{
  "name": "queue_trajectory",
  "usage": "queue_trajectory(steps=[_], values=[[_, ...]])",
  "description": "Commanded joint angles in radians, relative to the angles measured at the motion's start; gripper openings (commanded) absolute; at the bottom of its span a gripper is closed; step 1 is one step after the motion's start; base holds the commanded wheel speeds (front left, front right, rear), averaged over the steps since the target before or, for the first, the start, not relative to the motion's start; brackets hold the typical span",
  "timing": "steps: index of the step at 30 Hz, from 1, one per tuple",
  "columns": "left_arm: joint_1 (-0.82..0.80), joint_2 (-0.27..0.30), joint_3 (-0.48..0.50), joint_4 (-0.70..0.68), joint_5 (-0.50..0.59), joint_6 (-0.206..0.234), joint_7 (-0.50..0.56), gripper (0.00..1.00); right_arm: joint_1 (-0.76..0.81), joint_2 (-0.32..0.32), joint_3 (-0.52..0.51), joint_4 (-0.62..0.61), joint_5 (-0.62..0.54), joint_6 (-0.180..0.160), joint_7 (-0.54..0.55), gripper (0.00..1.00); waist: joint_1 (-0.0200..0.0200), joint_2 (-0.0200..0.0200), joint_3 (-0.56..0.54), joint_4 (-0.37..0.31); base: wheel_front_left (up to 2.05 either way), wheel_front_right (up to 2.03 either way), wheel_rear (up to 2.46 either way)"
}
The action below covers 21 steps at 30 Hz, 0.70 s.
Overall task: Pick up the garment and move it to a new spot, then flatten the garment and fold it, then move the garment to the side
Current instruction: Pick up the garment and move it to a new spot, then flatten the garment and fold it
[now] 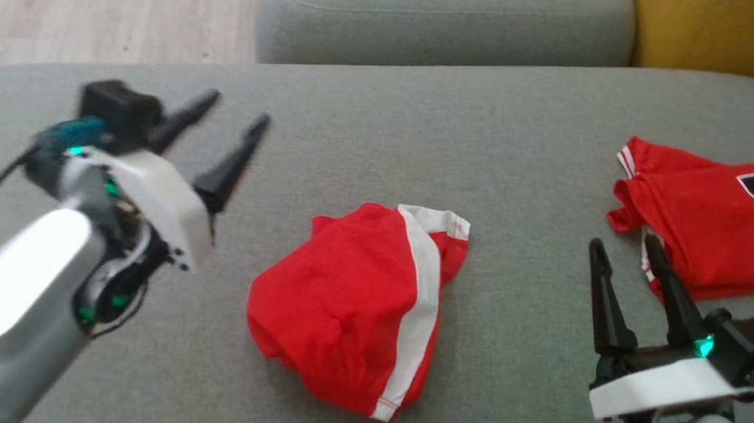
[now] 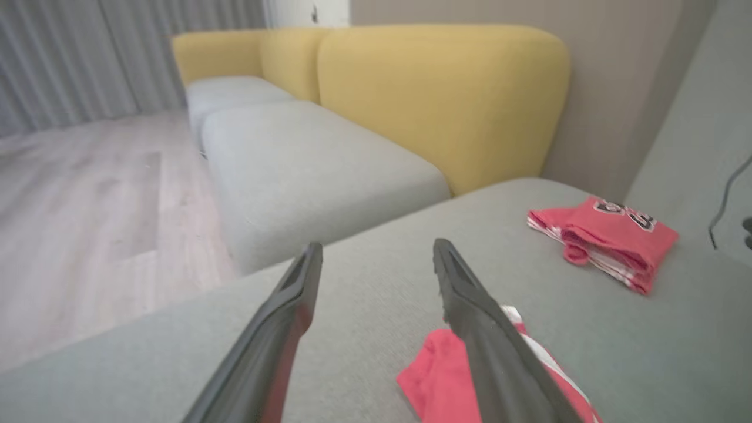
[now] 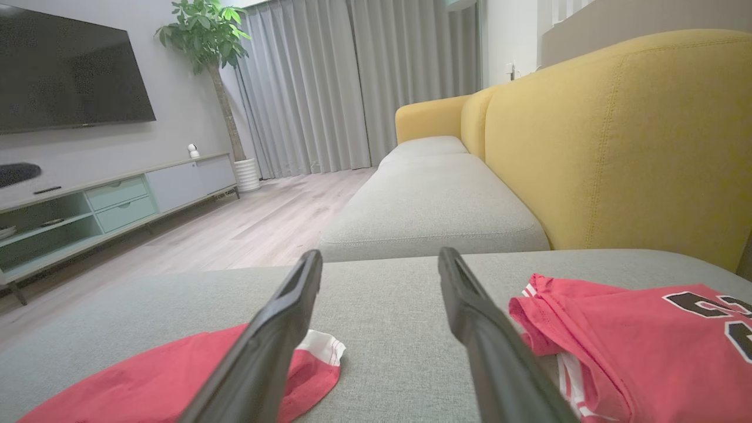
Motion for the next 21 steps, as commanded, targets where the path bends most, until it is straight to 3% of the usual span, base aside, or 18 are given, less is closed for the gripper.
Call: queue_trajectory(steps=[1, 6, 7, 11, 17, 21], values=[[0.002, 0.057, 0.078, -0.063, 0.012, 0.048, -0.039, 1.00, -0.012, -0.019, 0.004, -0.043, -0.009, -0.001, -0.002, 1.00, 0.0000, -0.0001, -0.006, 0.012, 0.00, 0.00, 0.00], [0.180, 0.079, 0.161, -0.153, -0.026, 0.157, -0.158, 1.00, 0.018, -0.016, -0.014, -0.059, -0.012, -0.001, -0.008, 1.00, 0.0000, -0.0001, -0.012, 0.031, 0.00, 0.00, 0.00], [0.180, 0.079, 0.161, -0.153, -0.026, 0.157, -0.158, 1.00, 0.018, -0.016, -0.014, -0.059, -0.012, -0.001, -0.008, 1.00, 0.0000, -0.0001, -0.012, 0.031, 0.00, 0.00, 0.00], [0.320, 0.071, 0.223, -0.192, -0.018, 0.231, -0.245, 1.00, 0.041, -0.004, -0.027, -0.065, -0.012, -0.001, -0.016, 1.00, 0.0000, -0.0001, -0.010, 0.037, 0.00, 0.00, 0.00], [0.484, -0.020, 0.334, -0.287, 0.087, 0.284, -0.262, 1.00, 0.089, 0.004, -0.045, -0.077, -0.004, -0.001, -0.022, 1.00, 0.0000, -0.0001, -0.006, 0.049, 0.00, 0.00, 0.00], [0.550, -0.091, 0.381, -0.309, 0.149, 0.265, -0.263, 1.00, 0.097, 0.000, -0.051, -0.082, -0.005, -0.001, -0.016, 1.00, 0.0000, -0.0001, -0.003, 0.055, 0.00, 0.00, 0.00]])
